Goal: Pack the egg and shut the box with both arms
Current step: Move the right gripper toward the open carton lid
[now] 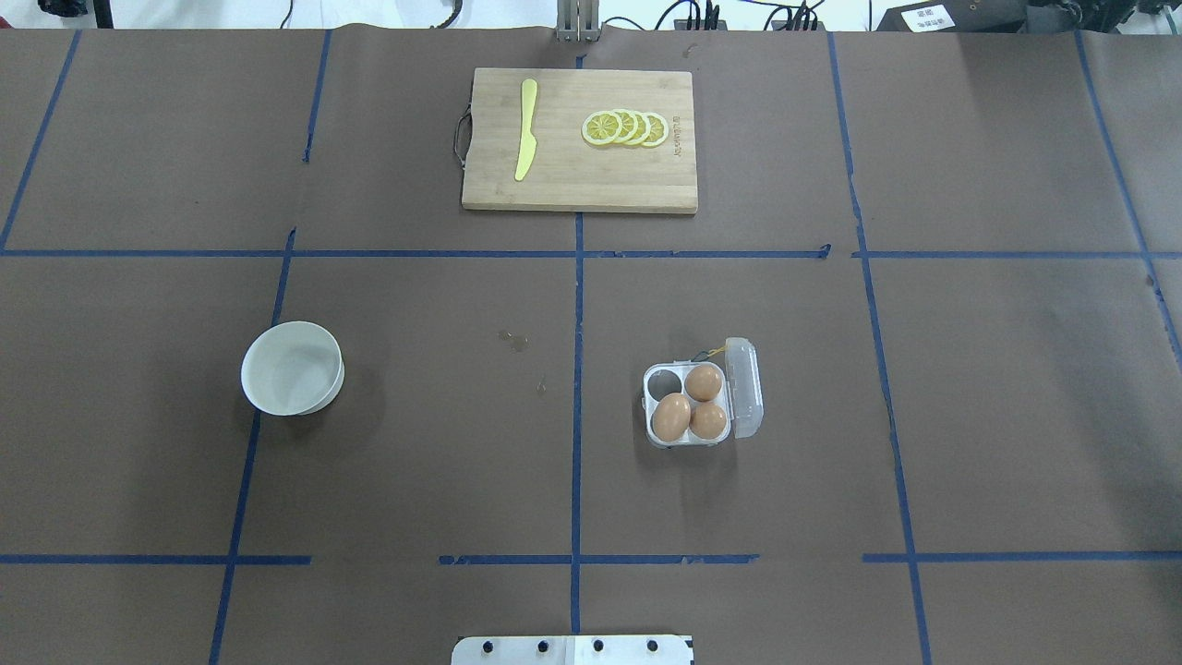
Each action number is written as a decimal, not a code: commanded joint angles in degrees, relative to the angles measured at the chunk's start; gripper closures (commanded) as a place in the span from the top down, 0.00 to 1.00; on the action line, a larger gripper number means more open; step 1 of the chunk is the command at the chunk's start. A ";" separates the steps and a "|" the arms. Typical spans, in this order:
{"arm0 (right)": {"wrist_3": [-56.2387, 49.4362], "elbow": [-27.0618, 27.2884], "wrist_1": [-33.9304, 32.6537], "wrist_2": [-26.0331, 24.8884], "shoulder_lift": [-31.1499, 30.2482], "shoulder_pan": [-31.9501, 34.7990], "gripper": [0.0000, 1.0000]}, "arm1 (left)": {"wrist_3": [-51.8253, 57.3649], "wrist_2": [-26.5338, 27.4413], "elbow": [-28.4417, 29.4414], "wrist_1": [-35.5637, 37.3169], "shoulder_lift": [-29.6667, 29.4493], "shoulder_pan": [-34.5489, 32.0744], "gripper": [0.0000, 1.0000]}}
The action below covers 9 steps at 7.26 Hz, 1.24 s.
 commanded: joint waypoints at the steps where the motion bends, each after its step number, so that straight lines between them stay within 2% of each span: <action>1: 0.01 0.16 0.09 0.00 0.59 -0.18 1.00 | 3.17 -5.34 1.12 -1.69 9.53 -7.16 1.00; 2: 0.36 0.17 0.00 0.17 1.21 -0.18 1.00 | 6.42 -5.34 0.86 -1.43 10.44 -11.53 1.00; 3: 3.84 0.43 0.09 1.31 2.00 -1.84 1.00 | 6.71 -5.34 0.43 -1.43 11.40 -12.27 1.00; 4: 12.32 1.04 2.87 1.58 2.61 -5.68 1.00 | 6.71 -5.25 -0.19 -1.43 11.24 -12.36 1.00; 5: 22.50 1.04 9.60 1.50 2.62 -11.20 1.00 | 6.71 -4.99 -0.11 -1.43 10.63 -12.45 1.00; 7: 42.63 0.96 23.40 -1.82 2.88 -22.28 1.00 | 6.71 -5.25 -0.19 -1.52 10.36 -12.36 1.00; 8: 52.12 1.04 28.51 -4.80 4.27 -28.16 1.00 | 6.71 -5.34 -0.19 -1.61 10.18 -12.36 1.00; 9: 59.27 1.39 30.39 -8.23 6.29 -33.53 1.00 | 6.71 -5.42 -0.19 -1.61 10.01 -12.36 1.00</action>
